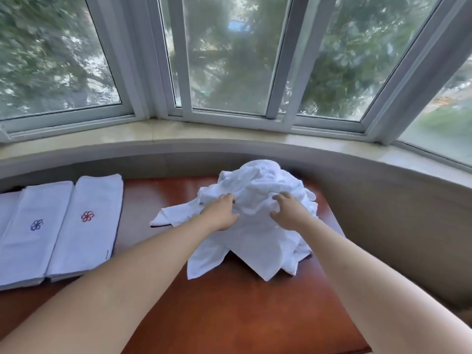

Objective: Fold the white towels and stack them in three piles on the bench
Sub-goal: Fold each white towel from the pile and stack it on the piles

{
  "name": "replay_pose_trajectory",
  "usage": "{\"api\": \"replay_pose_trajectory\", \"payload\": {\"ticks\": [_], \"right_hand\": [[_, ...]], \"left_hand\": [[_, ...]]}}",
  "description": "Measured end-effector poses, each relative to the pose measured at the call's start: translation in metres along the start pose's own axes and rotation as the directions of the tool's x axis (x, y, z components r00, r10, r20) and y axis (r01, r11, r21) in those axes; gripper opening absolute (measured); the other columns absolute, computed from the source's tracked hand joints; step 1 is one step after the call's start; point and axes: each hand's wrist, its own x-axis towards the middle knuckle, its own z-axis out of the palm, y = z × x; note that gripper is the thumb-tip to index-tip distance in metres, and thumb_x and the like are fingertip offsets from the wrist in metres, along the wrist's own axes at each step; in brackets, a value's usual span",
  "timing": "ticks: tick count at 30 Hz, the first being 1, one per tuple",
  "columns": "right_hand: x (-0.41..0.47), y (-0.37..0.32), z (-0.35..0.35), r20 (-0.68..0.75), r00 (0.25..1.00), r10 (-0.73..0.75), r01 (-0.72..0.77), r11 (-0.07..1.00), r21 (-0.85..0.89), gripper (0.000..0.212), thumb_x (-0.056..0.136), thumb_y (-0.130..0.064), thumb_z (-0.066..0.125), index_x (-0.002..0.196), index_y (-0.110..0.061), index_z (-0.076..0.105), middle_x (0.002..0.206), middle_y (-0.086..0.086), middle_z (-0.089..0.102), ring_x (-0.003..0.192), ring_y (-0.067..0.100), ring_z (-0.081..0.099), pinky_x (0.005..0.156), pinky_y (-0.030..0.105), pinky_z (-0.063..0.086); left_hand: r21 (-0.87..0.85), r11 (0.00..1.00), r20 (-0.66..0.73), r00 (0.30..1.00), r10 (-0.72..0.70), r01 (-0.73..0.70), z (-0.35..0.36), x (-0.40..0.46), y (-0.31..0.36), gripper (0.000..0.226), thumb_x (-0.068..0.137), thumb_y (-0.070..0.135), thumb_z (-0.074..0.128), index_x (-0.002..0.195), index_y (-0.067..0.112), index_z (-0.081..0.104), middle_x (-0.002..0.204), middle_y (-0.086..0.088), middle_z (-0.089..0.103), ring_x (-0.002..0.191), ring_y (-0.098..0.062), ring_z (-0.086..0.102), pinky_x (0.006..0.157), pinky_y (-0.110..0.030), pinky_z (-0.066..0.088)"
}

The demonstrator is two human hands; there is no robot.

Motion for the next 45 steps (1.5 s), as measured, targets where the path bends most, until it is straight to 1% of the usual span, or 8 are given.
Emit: {"api": "replay_pose_trajectory", "payload": {"ticks": [8,12,18,24,34,40,42,45], "right_hand": [[0.052,0.038,-0.009,-0.153,0.987,-0.047,0.056,0.997,0.058,0.070,0.097,-0.021,0.055,0.160,-0.025,0.024,0.160,-0.001,0.032,0.127,0.033,0.054,0.092,0.042,0.050],[0.070,0.049,0.001,-0.101,0.995,-0.012,0.016,0.999,0.046,0.051,0.099,-0.029,0.055,0.148,-0.030,0.045,0.141,0.000,0.044,0.110,0.030,0.061,0.076,0.034,0.045],[0.081,0.062,0.008,-0.060,0.998,0.016,-0.011,0.997,0.079,0.017,0.096,-0.032,0.056,0.113,-0.031,0.059,0.117,-0.001,0.046,0.081,0.025,0.054,0.066,0.033,0.038],[0.087,0.064,-0.018,-0.076,0.997,-0.022,0.024,0.999,0.025,0.018,0.089,-0.033,0.055,0.106,-0.031,0.056,0.109,-0.001,0.051,0.087,0.026,0.055,0.060,0.031,0.036],[0.083,0.015,-0.094,-0.344,0.934,0.096,0.067,0.898,0.434,0.012,0.084,-0.023,0.051,0.096,-0.024,0.053,0.082,-0.005,0.060,0.072,0.018,0.056,0.057,0.029,0.040],[0.066,-0.026,-0.125,-0.148,0.988,0.047,-0.023,0.987,0.162,0.005,0.064,-0.020,0.044,0.066,-0.017,0.048,0.065,-0.003,0.051,0.060,0.025,0.048,0.052,0.024,0.032],[0.066,-0.043,-0.119,-0.122,0.993,0.007,0.018,0.980,0.199,0.004,0.074,-0.018,0.056,0.078,-0.019,0.057,0.076,-0.001,0.056,0.074,0.027,0.054,0.060,0.028,0.039],[0.066,-0.074,-0.104,-0.089,0.992,-0.086,0.108,0.954,0.280,0.061,0.083,-0.027,0.076,0.138,-0.018,0.053,0.124,0.001,0.061,0.114,0.026,0.061,0.083,0.031,0.045]], "left_hand": [[0.028,0.977,-0.043,0.977,-0.210,0.211,0.008,0.060,0.020,0.055,0.096,0.003,0.043,0.149,0.018,0.036,0.152,-0.007,0.038,0.133,-0.035,0.042,0.104,-0.052,0.044],[0.057,0.960,-0.029,0.962,-0.273,0.274,0.014,0.084,0.026,0.057,0.097,0.011,0.046,0.152,0.024,0.035,0.150,-0.010,0.040,0.132,-0.036,0.041,0.108,-0.049,0.042],[0.120,0.958,-0.068,0.964,-0.255,0.262,0.018,0.103,0.022,0.015,0.092,0.024,0.058,0.106,0.025,0.062,0.122,-0.006,0.054,0.104,-0.030,0.044,0.092,-0.041,0.047],[0.030,0.986,-0.187,0.970,-0.157,0.166,-0.010,0.107,0.007,0.010,0.101,0.025,0.043,0.100,0.017,0.047,0.105,-0.006,0.063,0.099,-0.035,0.060,0.070,-0.038,0.043],[-0.334,0.943,-0.567,0.802,-0.191,-0.011,-0.125,0.086,0.036,0.012,0.105,0.023,0.035,0.110,0.014,0.041,0.092,-0.010,0.059,0.080,-0.036,0.056,0.067,-0.041,0.040],[-0.407,0.899,-0.735,0.642,-0.220,-0.159,-0.188,0.048,0.034,0.019,0.106,0.023,0.040,0.117,0.009,0.045,0.095,-0.011,0.061,0.083,-0.035,0.057,0.070,-0.043,0.041],[-0.383,0.901,-0.768,0.613,-0.186,-0.206,-0.200,0.030,0.029,0.017,0.106,0.023,0.040,0.115,0.010,0.045,0.093,-0.007,0.060,0.080,-0.032,0.056,0.068,-0.042,0.041],[-0.366,0.896,-0.804,0.570,-0.167,-0.252,-0.212,0.001,0.015,0.016,0.105,0.023,0.041,0.114,0.010,0.044,0.092,-0.008,0.060,0.078,-0.033,0.056,0.066,-0.041,0.041]]}}
